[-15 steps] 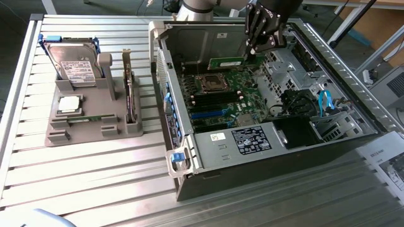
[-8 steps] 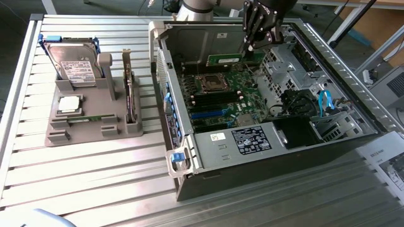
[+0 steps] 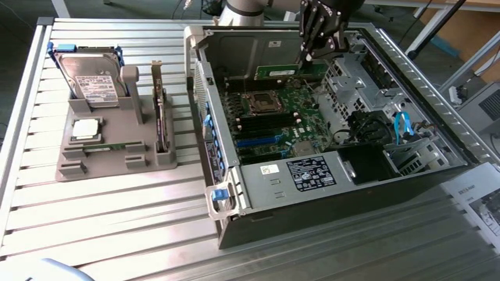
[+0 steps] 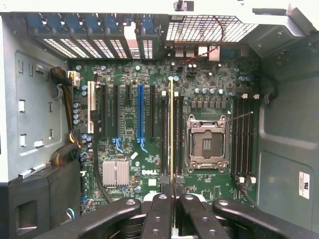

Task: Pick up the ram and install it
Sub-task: 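Insert the ram into the slot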

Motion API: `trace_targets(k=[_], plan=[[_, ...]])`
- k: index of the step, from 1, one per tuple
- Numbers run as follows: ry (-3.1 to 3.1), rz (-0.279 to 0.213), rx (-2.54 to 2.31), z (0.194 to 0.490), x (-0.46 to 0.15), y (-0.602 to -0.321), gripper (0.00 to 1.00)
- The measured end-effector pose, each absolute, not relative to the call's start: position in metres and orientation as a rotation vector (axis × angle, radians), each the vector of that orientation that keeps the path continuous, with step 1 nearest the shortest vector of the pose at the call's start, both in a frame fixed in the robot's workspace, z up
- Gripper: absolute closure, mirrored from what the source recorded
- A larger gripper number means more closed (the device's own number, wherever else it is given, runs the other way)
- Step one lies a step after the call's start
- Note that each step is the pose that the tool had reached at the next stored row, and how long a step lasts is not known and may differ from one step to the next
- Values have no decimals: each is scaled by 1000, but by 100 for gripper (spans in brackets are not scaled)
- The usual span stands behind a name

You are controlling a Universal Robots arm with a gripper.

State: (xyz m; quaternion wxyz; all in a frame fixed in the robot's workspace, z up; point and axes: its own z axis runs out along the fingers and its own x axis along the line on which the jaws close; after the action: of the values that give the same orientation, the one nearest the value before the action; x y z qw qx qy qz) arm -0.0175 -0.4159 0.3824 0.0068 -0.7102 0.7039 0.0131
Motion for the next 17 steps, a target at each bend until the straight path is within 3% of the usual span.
trace_targets(k=[17], plan=[[2202,41,-2221,373,-18,-416,88]])
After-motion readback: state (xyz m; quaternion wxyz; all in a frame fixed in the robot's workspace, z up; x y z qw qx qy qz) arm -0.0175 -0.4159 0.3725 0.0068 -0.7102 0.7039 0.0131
